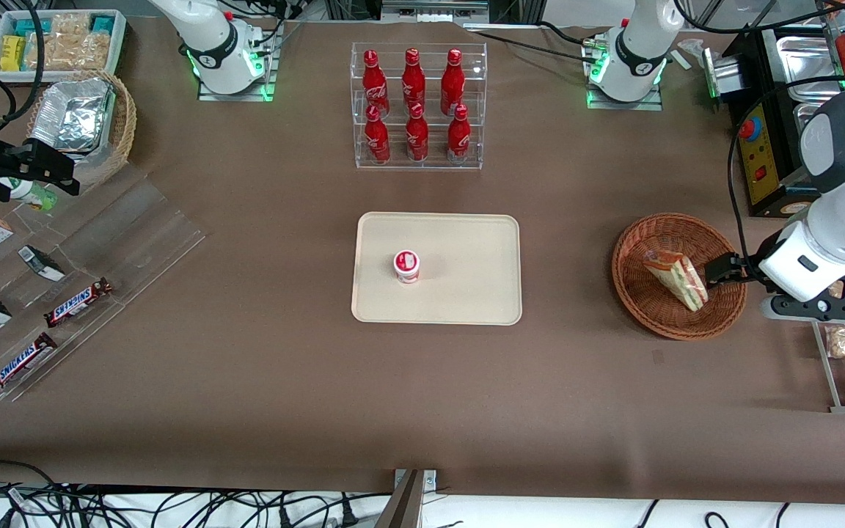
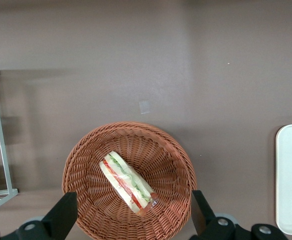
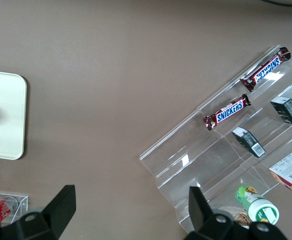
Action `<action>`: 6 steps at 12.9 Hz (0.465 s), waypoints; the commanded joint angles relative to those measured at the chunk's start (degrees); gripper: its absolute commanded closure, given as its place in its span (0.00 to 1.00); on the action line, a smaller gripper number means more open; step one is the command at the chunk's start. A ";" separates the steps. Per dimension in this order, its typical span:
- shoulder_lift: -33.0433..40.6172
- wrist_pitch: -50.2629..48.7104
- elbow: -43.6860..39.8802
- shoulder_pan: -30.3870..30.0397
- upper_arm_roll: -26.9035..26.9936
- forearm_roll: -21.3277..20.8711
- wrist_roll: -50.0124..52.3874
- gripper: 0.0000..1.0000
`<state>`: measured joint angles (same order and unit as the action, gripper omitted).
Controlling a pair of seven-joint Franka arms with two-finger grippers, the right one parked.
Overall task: Place sandwich from basket to tray
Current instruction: 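Move the left gripper over the wrapped sandwich in the wicker basket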
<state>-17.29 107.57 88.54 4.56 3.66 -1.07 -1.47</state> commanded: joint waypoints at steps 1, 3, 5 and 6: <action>-0.91 -1.58 -2.14 -0.61 -0.41 1.51 -0.90 0.00; -0.91 -1.58 -2.14 -0.61 -0.41 1.60 -0.73 0.00; -1.17 -1.58 -2.14 -0.43 -0.41 1.34 -0.12 0.00; -1.35 -1.58 -1.97 -0.17 -0.32 0.73 -0.20 0.00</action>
<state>-17.43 107.56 88.51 4.54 3.58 -1.07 -1.43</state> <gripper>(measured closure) 0.000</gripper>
